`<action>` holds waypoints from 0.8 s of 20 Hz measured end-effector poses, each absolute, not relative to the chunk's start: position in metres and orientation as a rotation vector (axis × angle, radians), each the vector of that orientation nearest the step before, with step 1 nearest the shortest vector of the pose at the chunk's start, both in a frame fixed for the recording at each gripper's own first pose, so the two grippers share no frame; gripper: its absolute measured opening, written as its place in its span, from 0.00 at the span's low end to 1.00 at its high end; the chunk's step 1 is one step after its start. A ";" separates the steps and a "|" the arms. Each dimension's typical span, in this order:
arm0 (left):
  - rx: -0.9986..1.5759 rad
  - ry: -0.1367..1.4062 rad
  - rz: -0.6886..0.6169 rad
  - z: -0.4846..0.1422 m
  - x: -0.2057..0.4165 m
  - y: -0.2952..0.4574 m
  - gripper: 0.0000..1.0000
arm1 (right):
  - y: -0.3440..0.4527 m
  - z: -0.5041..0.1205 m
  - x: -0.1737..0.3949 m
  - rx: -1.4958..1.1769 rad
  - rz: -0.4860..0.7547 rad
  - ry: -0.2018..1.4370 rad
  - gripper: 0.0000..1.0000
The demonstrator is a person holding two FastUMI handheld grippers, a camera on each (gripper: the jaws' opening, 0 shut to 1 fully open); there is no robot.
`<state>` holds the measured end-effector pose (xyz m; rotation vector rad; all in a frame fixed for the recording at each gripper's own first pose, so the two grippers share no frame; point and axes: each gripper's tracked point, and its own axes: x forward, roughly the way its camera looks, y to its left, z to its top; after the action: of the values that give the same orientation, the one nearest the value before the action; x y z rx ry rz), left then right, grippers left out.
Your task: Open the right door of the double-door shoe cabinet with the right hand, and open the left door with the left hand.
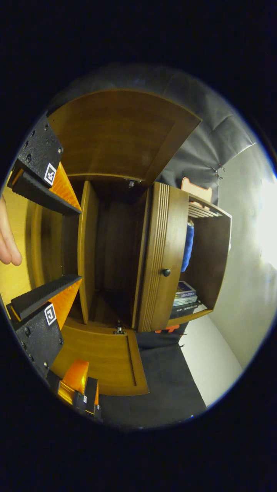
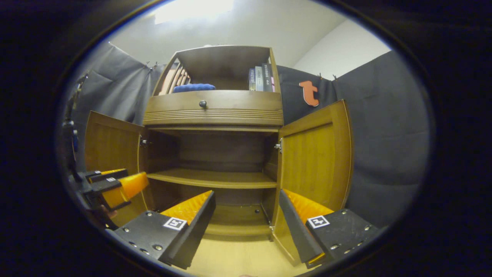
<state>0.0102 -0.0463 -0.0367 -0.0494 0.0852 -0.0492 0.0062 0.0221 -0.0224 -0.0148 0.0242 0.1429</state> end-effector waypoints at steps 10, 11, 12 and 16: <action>0.042 0.142 -0.043 -0.058 0.025 -0.057 0.94 | 0.049 -0.035 -0.001 -0.013 0.182 -0.012 0.97; 0.037 0.145 -0.048 -0.058 0.024 -0.059 0.95 | 0.049 -0.033 -0.001 -0.018 0.180 -0.012 0.97; 0.030 0.147 -0.051 -0.058 0.024 -0.058 0.95 | 0.049 -0.032 -0.002 -0.023 0.177 -0.012 0.96; 0.032 0.139 -0.035 -0.054 0.017 -0.038 0.95 | 0.048 -0.023 -0.015 0.002 0.169 -0.025 0.97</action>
<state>0.0168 -0.0377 -0.0538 0.0318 0.1386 -0.0354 -0.0147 0.0482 -0.0230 0.0020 -0.0253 0.1687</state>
